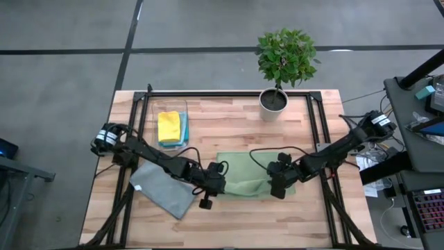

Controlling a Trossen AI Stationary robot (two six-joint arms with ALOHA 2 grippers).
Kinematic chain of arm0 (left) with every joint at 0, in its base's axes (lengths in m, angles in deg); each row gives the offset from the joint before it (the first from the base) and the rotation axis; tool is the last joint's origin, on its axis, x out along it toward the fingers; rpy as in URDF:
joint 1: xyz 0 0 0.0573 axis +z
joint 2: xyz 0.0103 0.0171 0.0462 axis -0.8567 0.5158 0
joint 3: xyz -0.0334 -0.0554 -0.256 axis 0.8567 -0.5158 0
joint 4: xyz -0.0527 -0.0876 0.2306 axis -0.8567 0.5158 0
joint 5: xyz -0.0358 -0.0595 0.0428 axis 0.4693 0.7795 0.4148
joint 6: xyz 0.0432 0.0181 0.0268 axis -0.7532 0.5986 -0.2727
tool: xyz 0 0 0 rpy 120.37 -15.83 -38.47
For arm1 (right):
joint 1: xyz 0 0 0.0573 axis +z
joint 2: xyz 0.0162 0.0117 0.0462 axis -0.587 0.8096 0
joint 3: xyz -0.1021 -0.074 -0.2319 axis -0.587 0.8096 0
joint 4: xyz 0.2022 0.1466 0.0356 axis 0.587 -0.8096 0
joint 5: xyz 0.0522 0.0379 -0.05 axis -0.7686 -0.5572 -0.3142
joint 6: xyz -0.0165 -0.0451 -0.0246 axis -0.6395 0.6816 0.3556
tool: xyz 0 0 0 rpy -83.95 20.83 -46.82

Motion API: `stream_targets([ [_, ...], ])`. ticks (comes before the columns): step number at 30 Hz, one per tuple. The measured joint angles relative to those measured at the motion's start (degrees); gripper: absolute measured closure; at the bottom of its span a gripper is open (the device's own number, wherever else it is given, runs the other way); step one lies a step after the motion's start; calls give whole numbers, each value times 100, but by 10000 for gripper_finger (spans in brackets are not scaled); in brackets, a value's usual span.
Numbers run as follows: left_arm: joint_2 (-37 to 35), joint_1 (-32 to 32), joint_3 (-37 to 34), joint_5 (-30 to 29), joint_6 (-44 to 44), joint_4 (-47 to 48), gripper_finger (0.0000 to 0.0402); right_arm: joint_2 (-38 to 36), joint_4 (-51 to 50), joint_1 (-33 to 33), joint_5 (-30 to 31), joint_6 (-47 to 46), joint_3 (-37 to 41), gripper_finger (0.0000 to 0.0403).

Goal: Fold microfiber towels
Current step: Fold the light green microfiber towel

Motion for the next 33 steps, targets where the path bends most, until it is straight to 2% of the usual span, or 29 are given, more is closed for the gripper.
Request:
stream_targets([
  [5,0,0,0,0,87,0,402,-16,142,2,-51,48,112,254],
  [12,0,-4,-34,0,142,0,402,-96,44,2,-367,54,115,382],
  [26,0,2,-76,-5,283,2,402,-680,-515,596,-480,-374,-253,394],
  [30,0,32,-72,-52,262,-9,402,-684,-1247,849,-103,-684,-537,394],
  [33,0,100,-72,-317,257,-8,402,-684,-2003,961,346,-1001,-780,394],
])
